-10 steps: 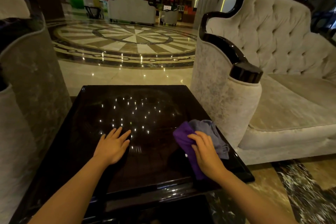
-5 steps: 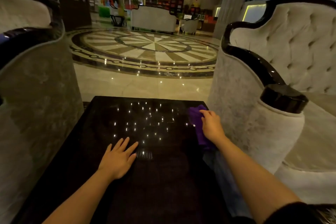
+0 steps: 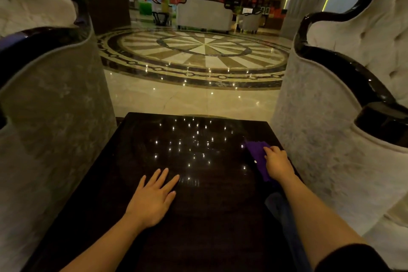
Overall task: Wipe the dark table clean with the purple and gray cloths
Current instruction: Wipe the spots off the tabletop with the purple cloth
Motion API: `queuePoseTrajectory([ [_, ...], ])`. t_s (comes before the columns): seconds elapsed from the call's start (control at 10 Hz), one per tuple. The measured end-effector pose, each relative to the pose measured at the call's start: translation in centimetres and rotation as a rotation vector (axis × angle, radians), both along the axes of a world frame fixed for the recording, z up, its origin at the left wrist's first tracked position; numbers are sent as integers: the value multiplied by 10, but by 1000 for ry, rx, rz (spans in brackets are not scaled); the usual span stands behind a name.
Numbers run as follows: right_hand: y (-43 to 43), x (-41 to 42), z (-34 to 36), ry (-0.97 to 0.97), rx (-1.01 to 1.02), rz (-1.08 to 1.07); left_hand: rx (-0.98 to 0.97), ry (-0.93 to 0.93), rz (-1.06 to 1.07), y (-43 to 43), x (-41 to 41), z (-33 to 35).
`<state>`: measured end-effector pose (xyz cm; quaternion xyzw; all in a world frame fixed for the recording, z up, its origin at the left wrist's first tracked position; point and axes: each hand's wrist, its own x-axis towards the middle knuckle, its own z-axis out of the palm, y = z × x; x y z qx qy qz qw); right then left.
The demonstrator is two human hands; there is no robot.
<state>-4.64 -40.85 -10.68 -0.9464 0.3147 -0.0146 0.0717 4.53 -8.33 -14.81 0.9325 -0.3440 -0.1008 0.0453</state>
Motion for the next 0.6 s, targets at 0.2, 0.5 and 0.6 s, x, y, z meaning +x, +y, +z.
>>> queuePoseTrajectory([
  [0.2, -2, 0, -13, -4, 90, -73, -10, 9, 6, 0, -3, 2],
  [0.5, 6, 6, -13, 75, 135, 29, -24, 13, 3, 1, -3, 2],
  [0.6, 20, 6, -10, 123, 91, 152, -22, 12, -1, 0, -3, 4],
])
